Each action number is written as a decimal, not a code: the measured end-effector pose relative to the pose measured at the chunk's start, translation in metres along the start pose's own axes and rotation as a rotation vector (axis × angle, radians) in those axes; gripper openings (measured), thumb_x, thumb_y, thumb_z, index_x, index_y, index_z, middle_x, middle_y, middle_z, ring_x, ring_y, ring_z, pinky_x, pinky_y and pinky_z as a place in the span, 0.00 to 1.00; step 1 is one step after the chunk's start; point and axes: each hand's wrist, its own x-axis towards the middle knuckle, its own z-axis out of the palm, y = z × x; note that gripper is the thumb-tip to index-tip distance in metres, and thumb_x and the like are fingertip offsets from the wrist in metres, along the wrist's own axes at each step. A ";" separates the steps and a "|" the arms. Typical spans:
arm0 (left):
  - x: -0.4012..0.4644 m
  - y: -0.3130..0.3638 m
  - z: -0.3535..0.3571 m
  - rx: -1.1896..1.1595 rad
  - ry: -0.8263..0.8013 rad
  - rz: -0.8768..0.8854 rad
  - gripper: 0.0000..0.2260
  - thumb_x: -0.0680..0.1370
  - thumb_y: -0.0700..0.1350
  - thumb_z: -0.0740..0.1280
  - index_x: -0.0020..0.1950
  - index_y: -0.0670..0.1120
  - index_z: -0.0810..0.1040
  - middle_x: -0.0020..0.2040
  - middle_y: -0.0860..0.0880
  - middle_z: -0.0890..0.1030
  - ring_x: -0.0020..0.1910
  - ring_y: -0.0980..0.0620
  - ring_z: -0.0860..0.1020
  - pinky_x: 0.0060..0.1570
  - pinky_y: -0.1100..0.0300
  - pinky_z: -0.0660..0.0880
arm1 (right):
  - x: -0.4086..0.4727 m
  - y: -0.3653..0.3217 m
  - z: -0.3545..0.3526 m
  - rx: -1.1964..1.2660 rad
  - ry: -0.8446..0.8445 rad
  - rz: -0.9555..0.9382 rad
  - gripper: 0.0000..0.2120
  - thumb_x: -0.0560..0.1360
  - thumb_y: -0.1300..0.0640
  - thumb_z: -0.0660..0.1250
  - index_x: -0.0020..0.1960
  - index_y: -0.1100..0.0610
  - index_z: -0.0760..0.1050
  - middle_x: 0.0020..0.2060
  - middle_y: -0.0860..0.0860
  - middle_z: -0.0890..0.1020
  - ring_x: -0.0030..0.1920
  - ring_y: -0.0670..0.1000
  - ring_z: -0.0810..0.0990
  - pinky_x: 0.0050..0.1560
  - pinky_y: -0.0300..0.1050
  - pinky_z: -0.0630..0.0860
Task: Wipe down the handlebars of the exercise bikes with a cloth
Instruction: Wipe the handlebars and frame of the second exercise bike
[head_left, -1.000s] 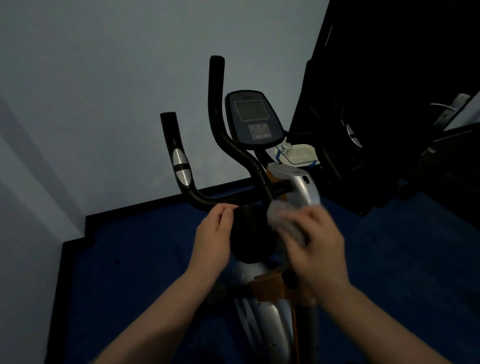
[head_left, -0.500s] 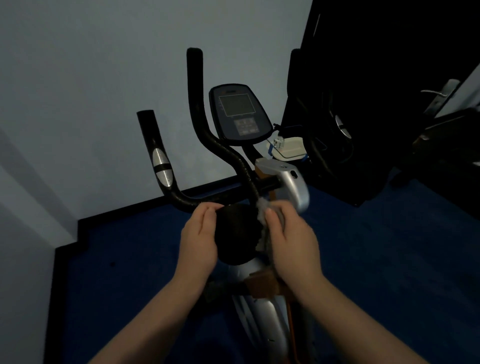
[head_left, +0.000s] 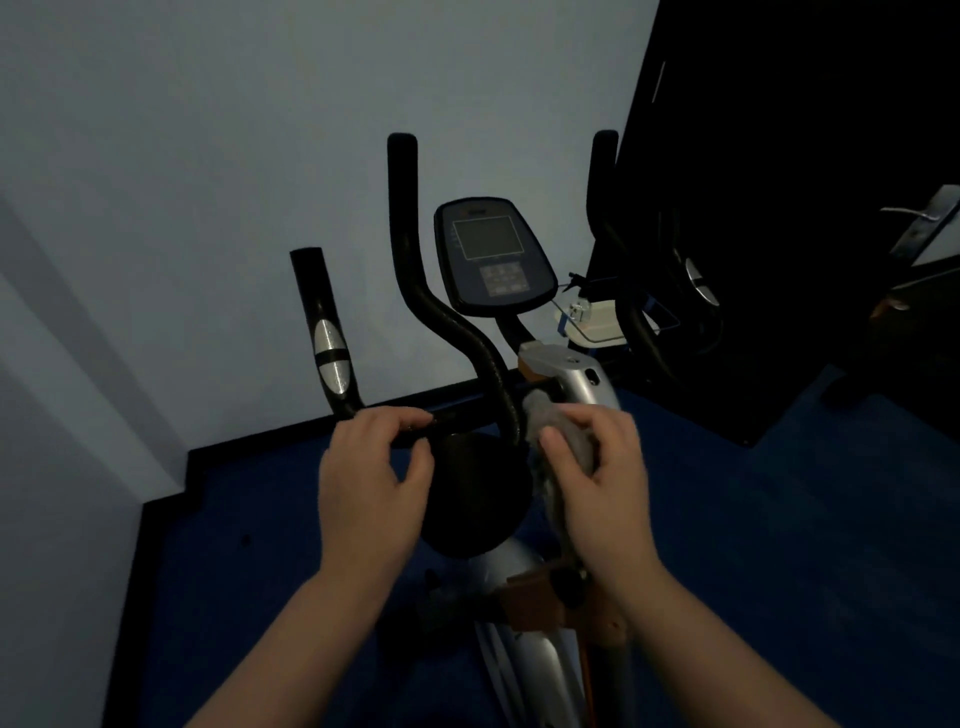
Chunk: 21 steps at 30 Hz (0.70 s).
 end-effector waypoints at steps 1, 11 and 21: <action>0.002 0.003 -0.001 -0.011 0.000 -0.014 0.12 0.74 0.41 0.68 0.51 0.57 0.77 0.48 0.63 0.77 0.53 0.59 0.74 0.55 0.49 0.73 | 0.005 0.003 0.006 0.009 -0.042 0.003 0.07 0.75 0.57 0.69 0.51 0.48 0.77 0.49 0.44 0.74 0.51 0.39 0.75 0.51 0.30 0.72; 0.028 0.004 0.010 0.144 -0.169 0.047 0.11 0.73 0.46 0.71 0.54 0.51 0.81 0.59 0.55 0.77 0.60 0.55 0.72 0.64 0.51 0.68 | 0.071 0.015 0.031 -0.169 -0.220 -0.220 0.06 0.71 0.62 0.72 0.47 0.59 0.77 0.46 0.48 0.73 0.47 0.36 0.72 0.48 0.25 0.66; 0.038 -0.005 0.003 0.074 -0.358 0.149 0.16 0.71 0.54 0.65 0.59 0.56 0.77 0.60 0.61 0.74 0.63 0.64 0.68 0.74 0.60 0.52 | 0.062 0.027 0.038 -0.203 -0.164 -0.224 0.08 0.72 0.63 0.71 0.49 0.55 0.76 0.46 0.48 0.74 0.49 0.35 0.72 0.49 0.25 0.66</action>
